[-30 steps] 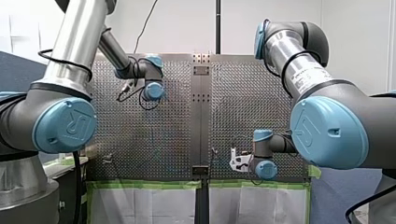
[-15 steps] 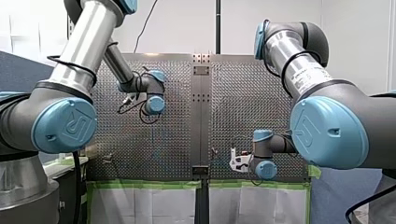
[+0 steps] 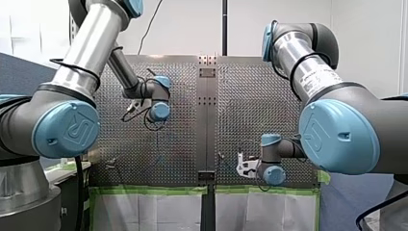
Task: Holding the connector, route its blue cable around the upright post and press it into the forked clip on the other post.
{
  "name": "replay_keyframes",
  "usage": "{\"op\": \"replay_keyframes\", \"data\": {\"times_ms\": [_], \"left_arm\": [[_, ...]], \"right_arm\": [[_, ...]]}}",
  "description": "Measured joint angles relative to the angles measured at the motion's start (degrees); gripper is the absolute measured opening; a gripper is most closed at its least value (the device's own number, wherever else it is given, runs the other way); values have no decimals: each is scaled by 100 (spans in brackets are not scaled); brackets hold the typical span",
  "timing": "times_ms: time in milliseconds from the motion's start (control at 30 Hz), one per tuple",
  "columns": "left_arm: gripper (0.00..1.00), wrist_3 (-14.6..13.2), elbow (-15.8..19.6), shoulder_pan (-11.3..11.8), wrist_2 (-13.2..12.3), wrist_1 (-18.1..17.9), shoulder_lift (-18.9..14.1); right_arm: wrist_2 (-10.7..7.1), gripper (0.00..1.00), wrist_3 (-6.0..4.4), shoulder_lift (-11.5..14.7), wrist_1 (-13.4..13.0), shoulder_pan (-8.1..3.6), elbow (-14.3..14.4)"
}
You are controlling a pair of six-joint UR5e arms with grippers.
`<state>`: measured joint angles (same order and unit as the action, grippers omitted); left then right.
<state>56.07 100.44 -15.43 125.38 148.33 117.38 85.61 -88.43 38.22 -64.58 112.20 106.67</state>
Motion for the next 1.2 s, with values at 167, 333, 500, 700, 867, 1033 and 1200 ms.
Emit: {"op": "replay_keyframes", "data": {"times_ms": [167, 333, 500, 700, 867, 1033, 1200], "left_arm": [[100, -2, 2, -13, 100, -24, 232], [100, 9, 6, -14, 150, -103, 489], [100, 31, 6, -17, 136, -156, 682], [100, 51, 6, -16, 41, -179, 754], [100, 81, 5, -15, 17, -181, 760], [100, 125, 5, -18, -18, -181, 762], [100, 242, 2, -3, -141, -219, 763]], "right_arm": [[-13, 7, 0, -4, 13, 4, 0], [-47, 7, 0, -9, 22, 15, 0], [-52, 7, 0, -10, 25, 19, 0], [-62, 7, 0, -10, 24, 29, 0], [-69, 7, 0, -10, 26, 34, 0], [-70, 7, -7, -10, 30, 45, 0], [-70, 7, -16, -10, 33, 60, 0]]}}
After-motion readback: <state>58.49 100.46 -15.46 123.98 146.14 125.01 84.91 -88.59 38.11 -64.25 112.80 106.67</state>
